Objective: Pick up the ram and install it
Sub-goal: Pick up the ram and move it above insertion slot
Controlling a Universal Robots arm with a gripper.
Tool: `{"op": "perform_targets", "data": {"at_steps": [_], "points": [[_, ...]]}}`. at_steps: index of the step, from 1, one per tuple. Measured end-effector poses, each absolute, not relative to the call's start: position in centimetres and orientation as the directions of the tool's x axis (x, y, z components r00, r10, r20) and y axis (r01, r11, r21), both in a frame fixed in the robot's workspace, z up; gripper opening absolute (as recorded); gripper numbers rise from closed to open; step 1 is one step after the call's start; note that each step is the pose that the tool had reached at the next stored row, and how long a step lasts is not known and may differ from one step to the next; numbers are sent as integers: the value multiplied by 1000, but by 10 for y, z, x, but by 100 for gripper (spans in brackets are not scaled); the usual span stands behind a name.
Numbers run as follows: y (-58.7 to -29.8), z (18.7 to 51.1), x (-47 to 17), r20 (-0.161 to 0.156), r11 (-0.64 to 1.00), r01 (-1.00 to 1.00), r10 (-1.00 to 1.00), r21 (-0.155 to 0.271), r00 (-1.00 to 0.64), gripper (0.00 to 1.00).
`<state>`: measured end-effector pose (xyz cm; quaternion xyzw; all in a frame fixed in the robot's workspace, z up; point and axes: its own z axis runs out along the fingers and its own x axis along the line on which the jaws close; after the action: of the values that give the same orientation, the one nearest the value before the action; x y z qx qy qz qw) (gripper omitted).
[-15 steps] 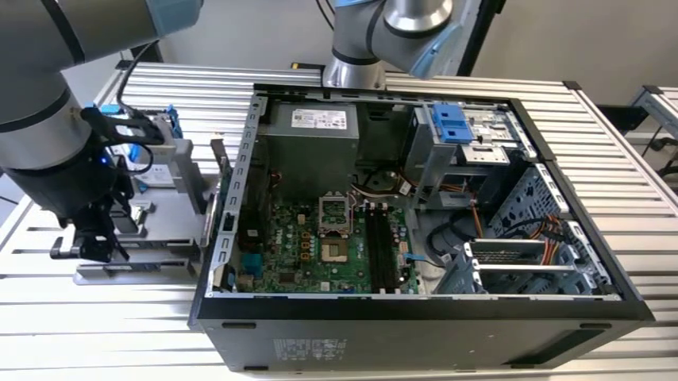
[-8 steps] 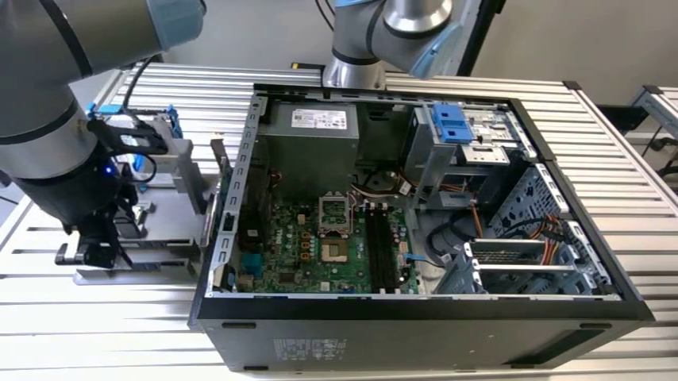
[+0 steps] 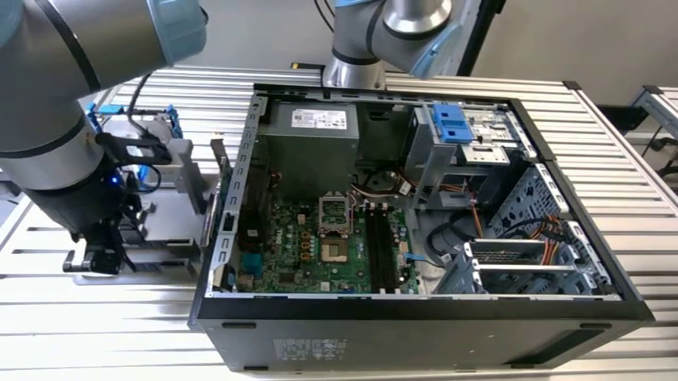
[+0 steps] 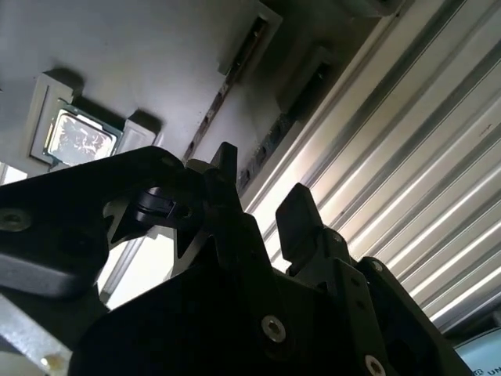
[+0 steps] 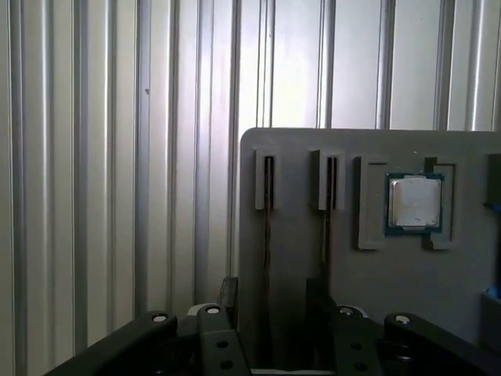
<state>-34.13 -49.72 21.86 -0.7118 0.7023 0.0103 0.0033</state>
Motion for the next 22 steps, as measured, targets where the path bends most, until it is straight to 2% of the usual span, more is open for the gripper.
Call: {"op": "perform_targets", "data": {"at_steps": [22], "points": [[-497,192,-341,-16,11,-1000,-1000,10,-11,100]]}}
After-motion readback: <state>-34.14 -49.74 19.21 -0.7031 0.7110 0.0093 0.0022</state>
